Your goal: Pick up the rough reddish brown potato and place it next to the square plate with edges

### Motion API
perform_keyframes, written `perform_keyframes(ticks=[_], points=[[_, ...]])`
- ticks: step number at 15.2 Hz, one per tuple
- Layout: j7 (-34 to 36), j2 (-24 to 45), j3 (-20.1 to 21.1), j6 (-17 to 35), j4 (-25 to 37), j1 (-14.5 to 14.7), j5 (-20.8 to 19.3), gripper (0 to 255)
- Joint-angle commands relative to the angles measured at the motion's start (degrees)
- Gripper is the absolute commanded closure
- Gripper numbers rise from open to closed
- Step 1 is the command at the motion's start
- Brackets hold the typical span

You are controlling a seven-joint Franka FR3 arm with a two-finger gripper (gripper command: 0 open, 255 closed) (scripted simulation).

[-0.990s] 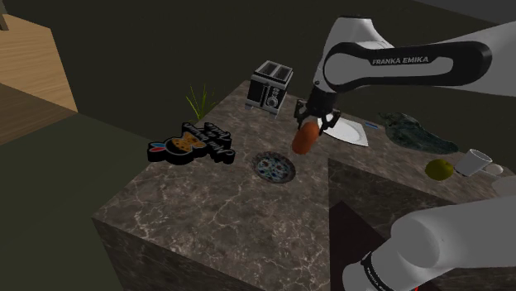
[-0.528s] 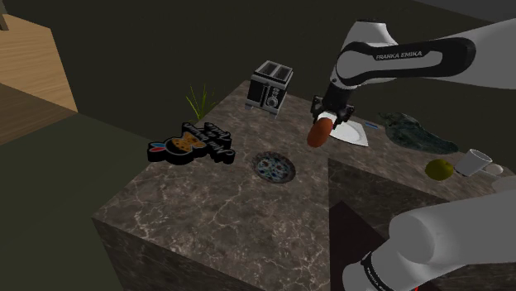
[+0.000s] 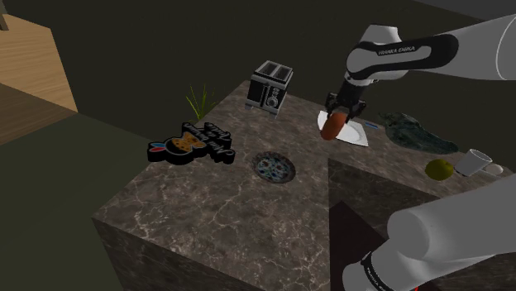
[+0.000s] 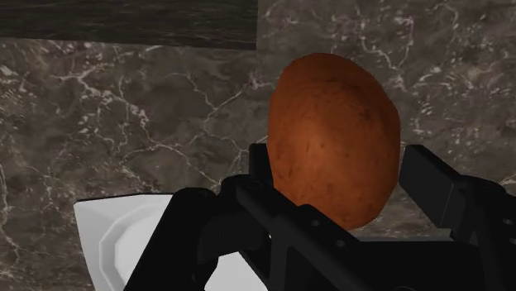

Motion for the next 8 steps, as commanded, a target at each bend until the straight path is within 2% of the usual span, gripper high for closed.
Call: perform_keyframes(ticks=[1,8], points=[[-2.34,2.23,-1.48,0.46,2.02,-1.05,-0.39,255],[-11.0,12.55,-6.35,0.32,13.34,-4.84,-0.4,255]])
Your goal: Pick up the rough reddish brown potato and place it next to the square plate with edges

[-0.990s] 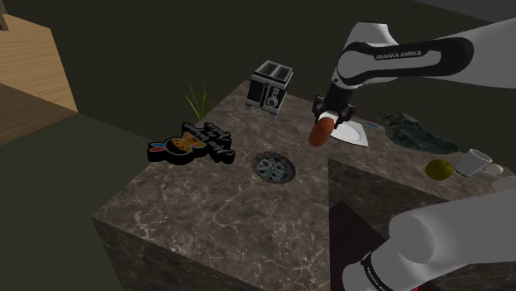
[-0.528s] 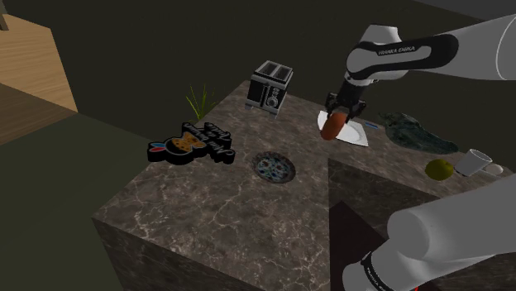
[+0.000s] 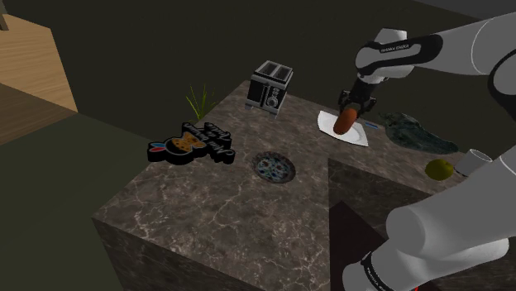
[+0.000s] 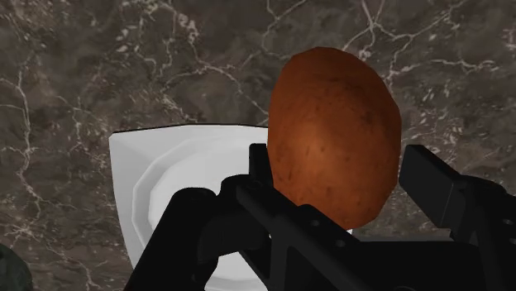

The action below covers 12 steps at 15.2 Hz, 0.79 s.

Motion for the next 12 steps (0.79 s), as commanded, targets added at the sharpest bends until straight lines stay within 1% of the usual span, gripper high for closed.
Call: perform_keyframes(ticks=[1,12], points=[[-1.34,1.86,-0.66,0.5,1.47,-0.58,0.06,255],[-0.46,4.56,-0.76,8.66,-4.02,-0.68,-0.46,255]])
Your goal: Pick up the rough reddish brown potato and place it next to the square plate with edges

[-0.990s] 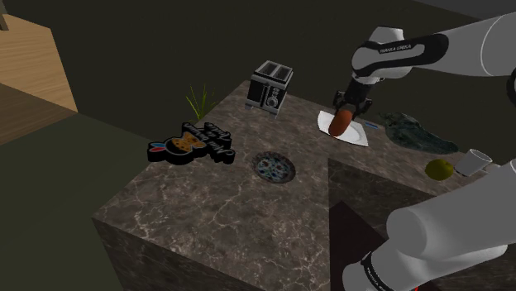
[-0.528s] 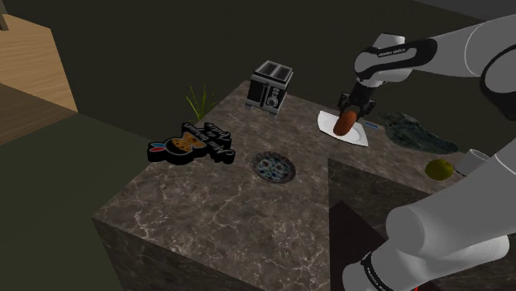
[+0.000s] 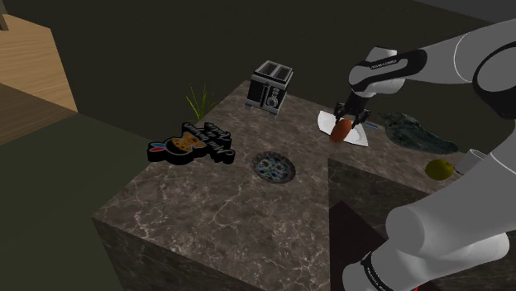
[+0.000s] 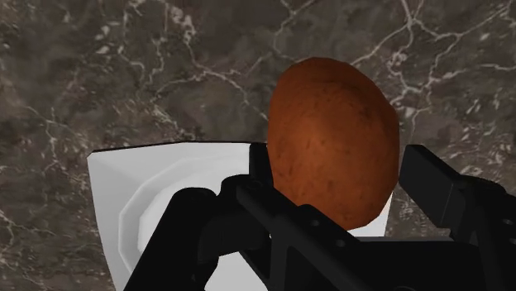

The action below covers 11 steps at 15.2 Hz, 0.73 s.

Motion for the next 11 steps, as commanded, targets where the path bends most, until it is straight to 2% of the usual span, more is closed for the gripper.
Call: perform_keyframes(ticks=[1,11], points=[[0.18,0.68,-0.01,1.42,-0.71,-0.01,-0.1,255],[1.12,4.45,-0.14,8.73,-4.28,-0.08,-0.77,255]])
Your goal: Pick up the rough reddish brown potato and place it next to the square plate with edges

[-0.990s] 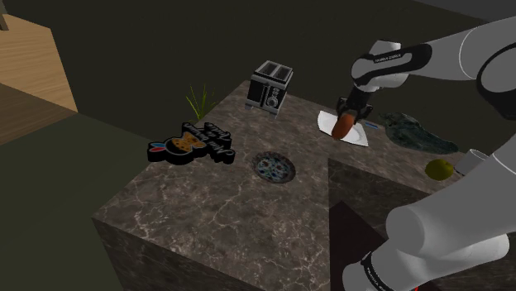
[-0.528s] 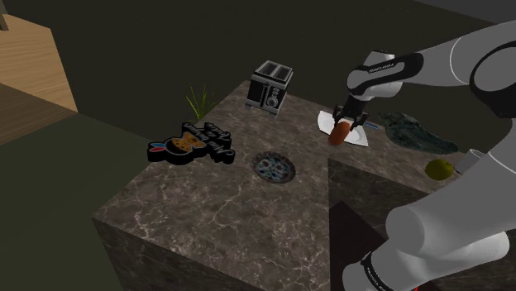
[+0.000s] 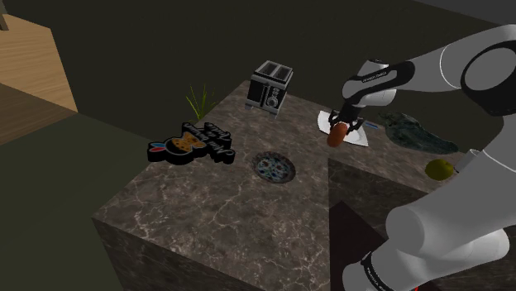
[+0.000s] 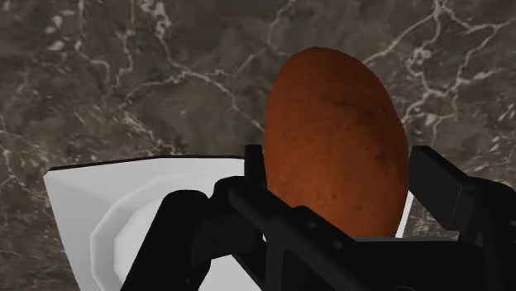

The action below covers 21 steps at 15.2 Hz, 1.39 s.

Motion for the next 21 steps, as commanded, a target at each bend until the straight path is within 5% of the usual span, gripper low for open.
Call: perform_keyframes(ticks=[1,9,10,15,21], points=[[0.1,1.24,-0.06,0.34,-1.3,-0.05,-0.13,255],[0.14,1.45,-0.15,0.66,-1.43,0.03,-0.15,255],[-0.13,0.72,-0.22,0.29,-1.77,-0.07,-0.07,0],[0.14,1.44,-0.15,0.66,-1.43,0.03,-0.15,0],[-0.19,-3.09,0.2,-6.03,0.71,0.38,0.39,0]])
